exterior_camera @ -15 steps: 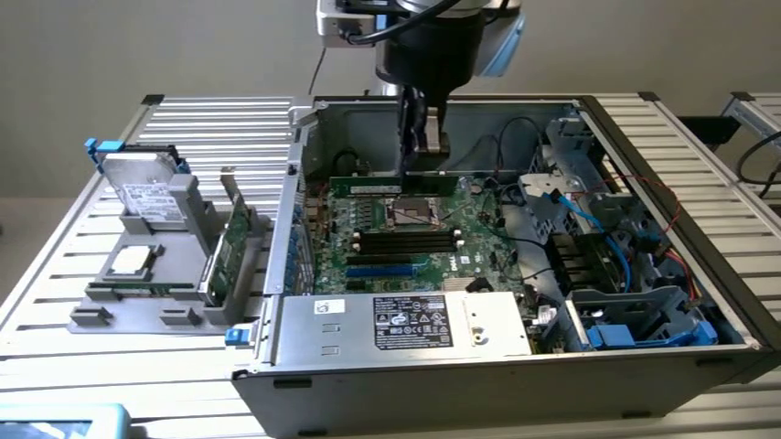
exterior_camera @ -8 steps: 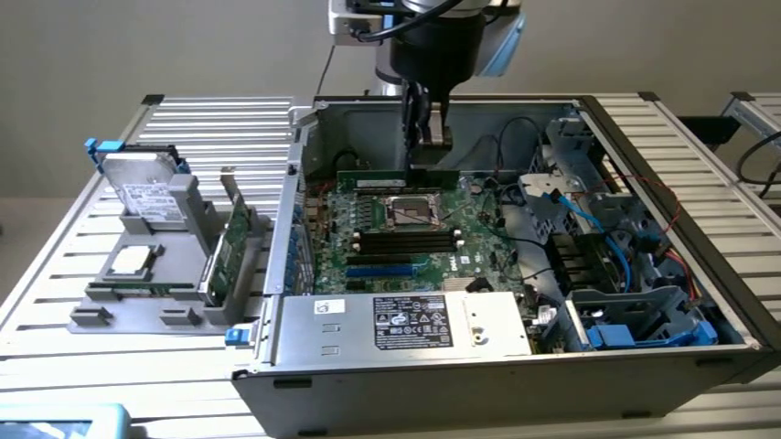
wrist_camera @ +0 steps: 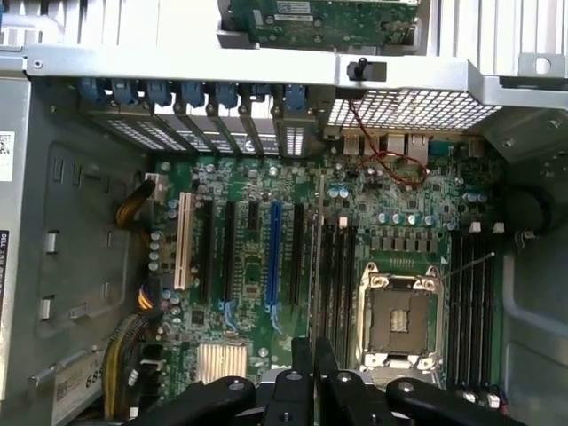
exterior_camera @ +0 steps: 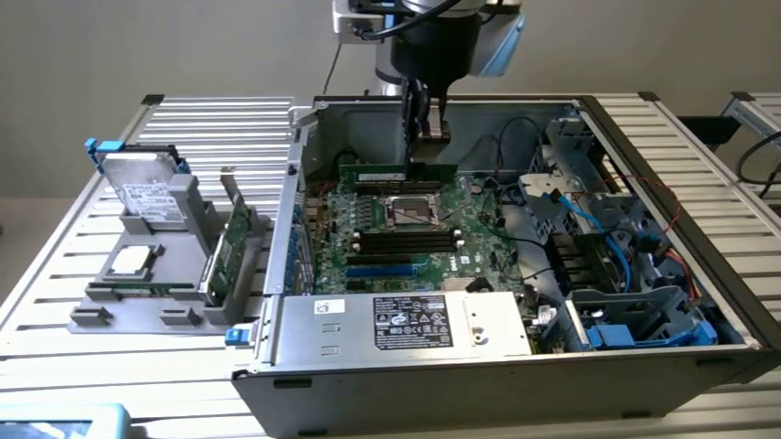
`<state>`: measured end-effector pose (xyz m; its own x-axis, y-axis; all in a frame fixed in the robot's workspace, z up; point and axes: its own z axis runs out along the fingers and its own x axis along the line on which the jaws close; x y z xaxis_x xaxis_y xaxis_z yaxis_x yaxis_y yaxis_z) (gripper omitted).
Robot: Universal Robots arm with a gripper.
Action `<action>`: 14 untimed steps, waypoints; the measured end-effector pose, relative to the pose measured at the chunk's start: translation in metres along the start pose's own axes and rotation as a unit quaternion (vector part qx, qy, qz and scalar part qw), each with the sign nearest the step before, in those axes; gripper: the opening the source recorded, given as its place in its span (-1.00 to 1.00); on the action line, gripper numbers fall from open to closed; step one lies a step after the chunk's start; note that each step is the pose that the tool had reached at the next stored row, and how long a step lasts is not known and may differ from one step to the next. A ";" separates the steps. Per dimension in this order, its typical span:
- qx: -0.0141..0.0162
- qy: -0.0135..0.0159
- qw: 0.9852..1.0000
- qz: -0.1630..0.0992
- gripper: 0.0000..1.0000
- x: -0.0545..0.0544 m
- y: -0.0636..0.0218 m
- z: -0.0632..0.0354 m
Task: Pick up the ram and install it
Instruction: 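Pick up the ram and move it above insertion slot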
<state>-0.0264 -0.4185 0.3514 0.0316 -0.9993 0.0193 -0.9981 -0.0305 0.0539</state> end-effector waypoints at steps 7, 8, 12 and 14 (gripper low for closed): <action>0.000 0.000 1.000 -0.001 -0.73 -0.006 -0.0090 0.0055; 0.000 0.000 1.000 -0.002 -0.73 -0.007 -0.0104 0.0063; -0.001 0.000 1.000 -0.002 -0.73 -0.011 -0.0184 0.0105; -0.001 0.000 1.000 -0.002 -0.73 -0.012 -0.0194 0.0117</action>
<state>-0.0081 -0.4060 0.3385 0.0356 -0.9992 0.0192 -0.9979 -0.0345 0.0553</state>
